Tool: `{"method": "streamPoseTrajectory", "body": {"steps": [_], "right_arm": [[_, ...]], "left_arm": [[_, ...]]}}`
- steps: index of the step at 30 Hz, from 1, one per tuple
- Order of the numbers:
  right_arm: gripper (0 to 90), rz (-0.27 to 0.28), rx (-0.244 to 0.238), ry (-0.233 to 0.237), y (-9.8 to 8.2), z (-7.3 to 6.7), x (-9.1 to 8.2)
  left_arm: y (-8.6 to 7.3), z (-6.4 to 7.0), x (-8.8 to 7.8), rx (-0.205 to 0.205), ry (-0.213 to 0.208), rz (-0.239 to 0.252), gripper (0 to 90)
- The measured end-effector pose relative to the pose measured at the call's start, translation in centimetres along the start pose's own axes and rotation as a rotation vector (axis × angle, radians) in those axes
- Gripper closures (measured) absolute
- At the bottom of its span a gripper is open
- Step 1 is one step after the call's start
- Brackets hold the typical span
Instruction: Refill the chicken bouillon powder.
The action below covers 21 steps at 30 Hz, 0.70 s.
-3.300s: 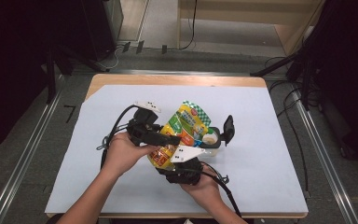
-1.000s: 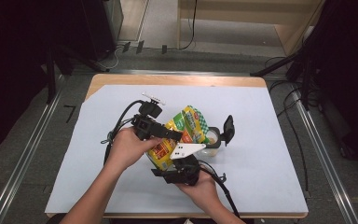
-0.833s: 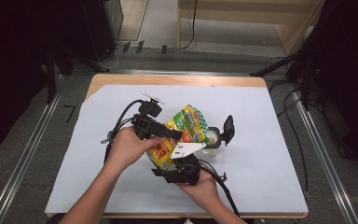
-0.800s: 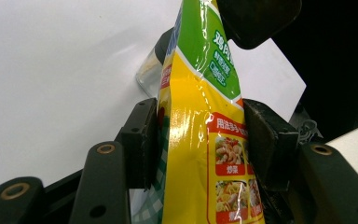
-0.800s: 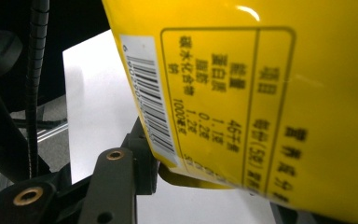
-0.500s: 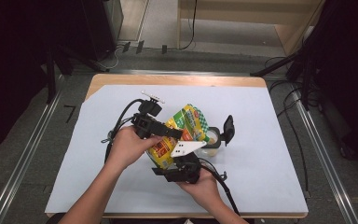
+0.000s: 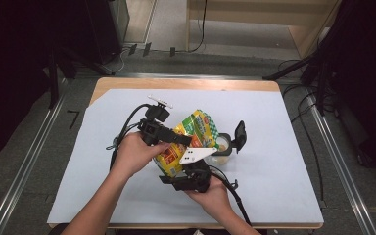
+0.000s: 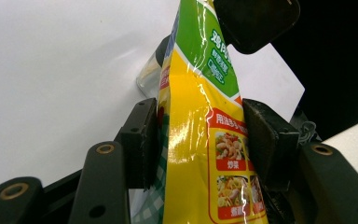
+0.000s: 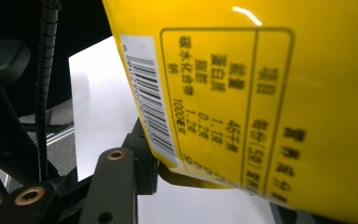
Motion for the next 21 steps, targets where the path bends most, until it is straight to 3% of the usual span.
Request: {"method": "streamPoseTrajectory", "body": {"steps": [21], "right_arm": [[57.8,0.008,-0.010,0.012,0.38,-0.10,-0.03]], "left_arm": [[0.18,0.18,-0.35,0.004,0.021,0.012,49.5]]}}
Point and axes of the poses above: each handheld gripper's, and its own axes: x roughly forward along the jaws, y roughly out of its top, z roughly to its right, the point moved 5 cm from there along x, roughly forward along the jaws, and after that the axes turned 14 degrees about x, right-handed, at the moved point
